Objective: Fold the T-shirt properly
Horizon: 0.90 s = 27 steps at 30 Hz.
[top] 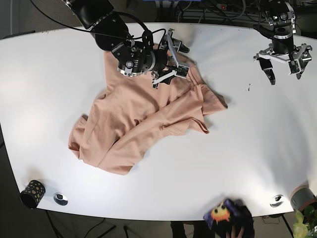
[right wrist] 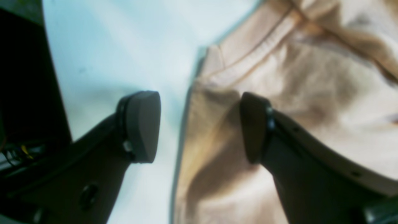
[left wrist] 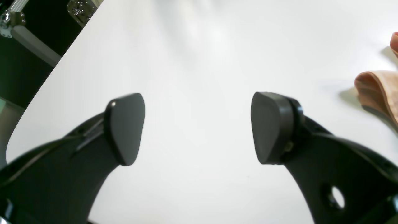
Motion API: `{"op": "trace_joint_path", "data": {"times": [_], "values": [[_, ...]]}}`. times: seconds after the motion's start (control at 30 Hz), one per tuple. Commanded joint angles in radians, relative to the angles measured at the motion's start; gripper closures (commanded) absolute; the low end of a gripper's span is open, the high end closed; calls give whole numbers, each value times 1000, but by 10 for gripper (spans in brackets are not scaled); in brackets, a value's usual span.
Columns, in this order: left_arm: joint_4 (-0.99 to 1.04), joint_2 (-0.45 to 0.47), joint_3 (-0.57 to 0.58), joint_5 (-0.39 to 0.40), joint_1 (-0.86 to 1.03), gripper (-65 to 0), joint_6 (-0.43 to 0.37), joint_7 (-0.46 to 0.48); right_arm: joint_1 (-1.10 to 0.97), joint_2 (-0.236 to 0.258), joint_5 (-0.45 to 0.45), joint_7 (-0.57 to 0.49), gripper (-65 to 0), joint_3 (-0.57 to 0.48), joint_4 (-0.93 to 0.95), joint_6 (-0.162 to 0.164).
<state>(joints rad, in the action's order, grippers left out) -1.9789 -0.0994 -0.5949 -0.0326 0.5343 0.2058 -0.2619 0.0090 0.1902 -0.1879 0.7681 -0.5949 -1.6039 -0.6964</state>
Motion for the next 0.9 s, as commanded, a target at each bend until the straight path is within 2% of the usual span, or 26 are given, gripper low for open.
{"op": "trace_joint_path", "data": {"times": [0.0,0.1,0.2,0.3,0.47,0.53,0.63,0.73,0.77,0.87], "values": [[-18,2,-3,6,4,-499,-6,26,15,9,-6,-39,-379,3,9,-2],[-18,2,-3,6,4,-499,-6,26,12,10,31,-101,-379,3,34,-2],[-18,2,-1,6,2,-499,-6,26,-4,1,144,-201,-377,3,80,-2],[-18,2,0,6,2,-499,-6,26,-19,-1,216,-281,-377,5,110,-2],[-17,2,0,6,0,-499,-6,26,-22,-1,253,-359,-374,6,135,-2],[-17,3,0,6,0,-499,-6,26,-22,2,252,-373,-336,6,135,-2],[-17,3,2,6,0,-499,-6,26,-20,7,252,-393,-209,6,133,25],[-17,3,2,6,-1,-499,-6,26,-20,9,258,-402,-25,8,129,33],[-17,3,3,6,-4,-499,-6,25,-20,9,259,-402,0,8,129,33],[-17,8,14,6,-32,-499,-6,-14,-22,10,259,-401,0,10,107,33]]}}
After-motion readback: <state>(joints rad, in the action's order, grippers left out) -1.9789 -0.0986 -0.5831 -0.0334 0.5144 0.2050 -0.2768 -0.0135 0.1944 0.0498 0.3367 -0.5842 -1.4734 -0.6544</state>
